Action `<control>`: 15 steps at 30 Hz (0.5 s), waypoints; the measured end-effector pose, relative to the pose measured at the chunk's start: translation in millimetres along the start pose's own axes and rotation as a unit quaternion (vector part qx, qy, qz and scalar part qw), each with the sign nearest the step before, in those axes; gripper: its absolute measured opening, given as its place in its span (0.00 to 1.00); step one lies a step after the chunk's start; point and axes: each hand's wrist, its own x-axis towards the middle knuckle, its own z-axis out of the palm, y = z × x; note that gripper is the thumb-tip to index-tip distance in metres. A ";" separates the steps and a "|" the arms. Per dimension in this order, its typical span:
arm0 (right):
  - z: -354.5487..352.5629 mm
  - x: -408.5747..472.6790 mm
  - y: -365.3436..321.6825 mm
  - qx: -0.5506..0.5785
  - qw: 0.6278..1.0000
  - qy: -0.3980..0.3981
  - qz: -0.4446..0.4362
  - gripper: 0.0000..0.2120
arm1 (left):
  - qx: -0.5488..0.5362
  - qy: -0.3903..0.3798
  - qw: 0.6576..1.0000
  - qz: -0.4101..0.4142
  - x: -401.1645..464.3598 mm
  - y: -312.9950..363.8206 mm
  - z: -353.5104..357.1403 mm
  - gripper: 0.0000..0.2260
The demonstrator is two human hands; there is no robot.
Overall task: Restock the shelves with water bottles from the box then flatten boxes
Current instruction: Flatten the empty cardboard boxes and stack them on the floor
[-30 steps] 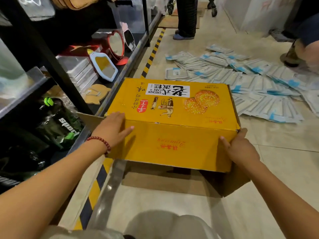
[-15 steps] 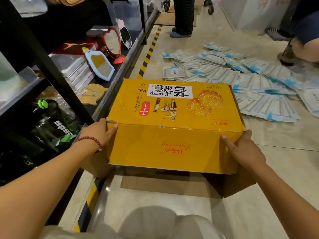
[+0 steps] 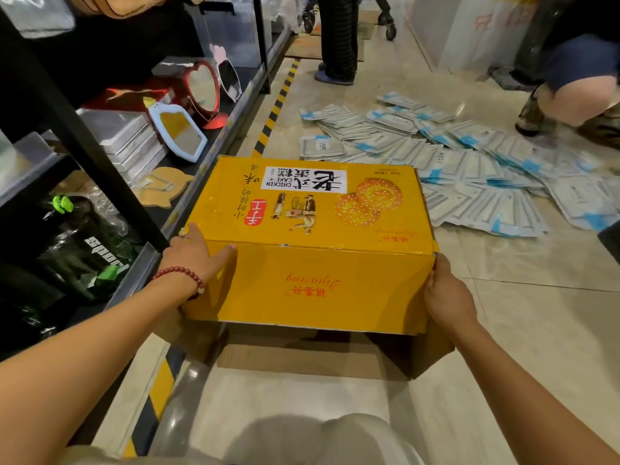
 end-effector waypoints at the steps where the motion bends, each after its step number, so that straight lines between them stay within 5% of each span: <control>1: -1.7 -3.6 -0.8 0.001 1.000 -0.002 0.004 0.20 | -0.002 0.002 1.000 0.006 -0.5 0.3 -0.6 0.43; 10: -3.2 -52.0 -2.2 0.076 0.990 -0.037 0.115 0.11 | -0.002 0.000 0.998 0.069 -10.6 43.4 4.3 0.38; 15: 10.9 -82.3 -39.1 0.222 0.954 -0.131 0.151 0.17 | 0.105 -0.066 0.967 0.221 -46.2 102.7 15.2 0.34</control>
